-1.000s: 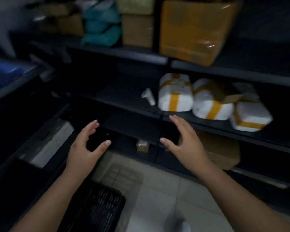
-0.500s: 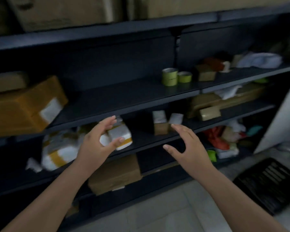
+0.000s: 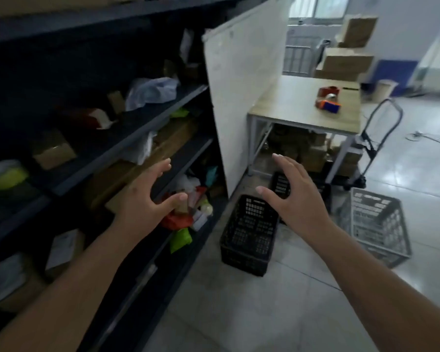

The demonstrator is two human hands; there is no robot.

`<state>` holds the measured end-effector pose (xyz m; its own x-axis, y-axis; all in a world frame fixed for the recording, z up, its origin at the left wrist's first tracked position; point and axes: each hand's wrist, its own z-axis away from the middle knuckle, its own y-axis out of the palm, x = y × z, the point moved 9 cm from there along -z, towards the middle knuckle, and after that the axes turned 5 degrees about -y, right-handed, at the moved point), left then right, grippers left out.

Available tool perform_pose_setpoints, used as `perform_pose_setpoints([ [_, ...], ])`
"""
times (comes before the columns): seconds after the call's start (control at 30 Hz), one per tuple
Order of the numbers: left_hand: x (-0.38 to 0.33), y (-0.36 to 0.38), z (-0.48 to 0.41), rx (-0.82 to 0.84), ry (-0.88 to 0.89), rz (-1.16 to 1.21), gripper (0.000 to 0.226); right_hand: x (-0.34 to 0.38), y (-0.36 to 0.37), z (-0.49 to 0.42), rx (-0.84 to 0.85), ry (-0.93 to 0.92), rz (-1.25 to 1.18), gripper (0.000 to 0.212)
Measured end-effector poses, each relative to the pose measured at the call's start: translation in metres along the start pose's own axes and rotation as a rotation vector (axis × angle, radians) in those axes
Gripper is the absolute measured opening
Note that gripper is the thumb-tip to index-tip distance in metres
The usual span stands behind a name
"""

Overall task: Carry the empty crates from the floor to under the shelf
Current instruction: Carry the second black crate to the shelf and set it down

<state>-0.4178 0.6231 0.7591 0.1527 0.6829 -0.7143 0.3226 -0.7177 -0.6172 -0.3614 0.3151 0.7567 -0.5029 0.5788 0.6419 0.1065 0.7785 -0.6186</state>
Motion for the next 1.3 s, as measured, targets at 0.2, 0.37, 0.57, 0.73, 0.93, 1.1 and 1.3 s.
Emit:
perform_pose_setpoints([
  [0.2, 0.001, 0.091, -0.115, 0.140, 0.126, 0.095, 0.068, -0.083, -0.037, -0.025, -0.156, 0.177, 0.164, 0.073],
  [0.37, -0.015, 0.166, -0.190, 0.286, 0.191, 0.150, 0.074, -0.143, -0.072, -0.032, -0.289, 0.336, 0.187, 0.072],
  [0.57, -0.036, 0.269, -0.260, 0.362, 0.179, 0.220, 0.074, -0.236, -0.117, -0.040, -0.395, 0.470, 0.247, 0.067],
  [0.73, -0.050, 0.364, -0.307, 0.374, 0.126, 0.224, 0.073, -0.336, -0.149, -0.065, -0.352, 0.535, 0.268, 0.068],
  [0.93, -0.048, 0.450, -0.362, 0.338, 0.014, 0.213, 0.073, -0.455, -0.178, -0.108, -0.292, 0.603, 0.257, 0.061],
  [1.1, -0.031, 0.515, -0.403, 0.373, -0.059, 0.199, 0.075, -0.545, -0.175, -0.141, -0.238, 0.689, 0.230, 0.064],
  [1.3, 0.012, 0.601, -0.478, 0.406, -0.192, 0.213, 0.074, -0.648, -0.149, -0.198, -0.108, 0.746, 0.227, 0.068],
])
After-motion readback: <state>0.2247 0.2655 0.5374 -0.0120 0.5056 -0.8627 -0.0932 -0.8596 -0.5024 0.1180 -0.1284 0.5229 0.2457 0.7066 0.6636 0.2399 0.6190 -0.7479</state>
